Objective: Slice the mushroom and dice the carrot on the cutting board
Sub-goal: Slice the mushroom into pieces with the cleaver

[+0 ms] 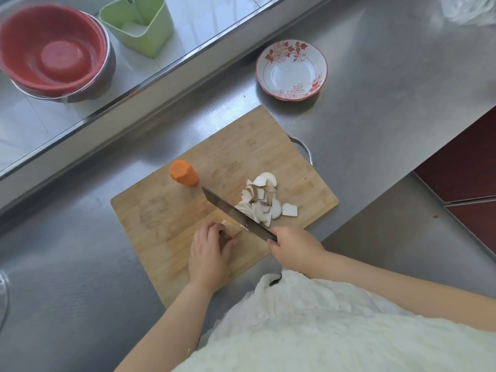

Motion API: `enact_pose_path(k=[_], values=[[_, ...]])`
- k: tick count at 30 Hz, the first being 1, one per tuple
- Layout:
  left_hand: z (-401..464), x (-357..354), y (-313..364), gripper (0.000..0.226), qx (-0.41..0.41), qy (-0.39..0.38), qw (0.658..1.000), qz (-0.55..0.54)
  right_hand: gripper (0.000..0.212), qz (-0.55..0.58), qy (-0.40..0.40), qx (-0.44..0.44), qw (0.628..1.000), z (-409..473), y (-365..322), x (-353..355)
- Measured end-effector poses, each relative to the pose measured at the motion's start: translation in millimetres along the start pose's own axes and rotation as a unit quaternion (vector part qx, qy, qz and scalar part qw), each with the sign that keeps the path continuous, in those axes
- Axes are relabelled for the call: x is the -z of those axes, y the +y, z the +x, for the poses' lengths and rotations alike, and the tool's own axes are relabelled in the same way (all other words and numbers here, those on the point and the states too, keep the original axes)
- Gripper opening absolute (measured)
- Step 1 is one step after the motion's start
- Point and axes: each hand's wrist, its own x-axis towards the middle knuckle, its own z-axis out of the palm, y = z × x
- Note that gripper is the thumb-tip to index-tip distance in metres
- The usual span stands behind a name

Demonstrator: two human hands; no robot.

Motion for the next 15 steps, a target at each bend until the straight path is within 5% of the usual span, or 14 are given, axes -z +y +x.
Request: enact_pose_path(k=[8,15], values=[[19,-4,-1,0.006,-0.061,0.022,0.998,-0.007,0.018,-0.075,0.009,0.037,0.996,2,-3,-15],[22,-7,-9,0.003,-0.105,0.041,0.994,0.002,0.019,-0.096,-0.004,0.032,0.995,-1,-6,-16]])
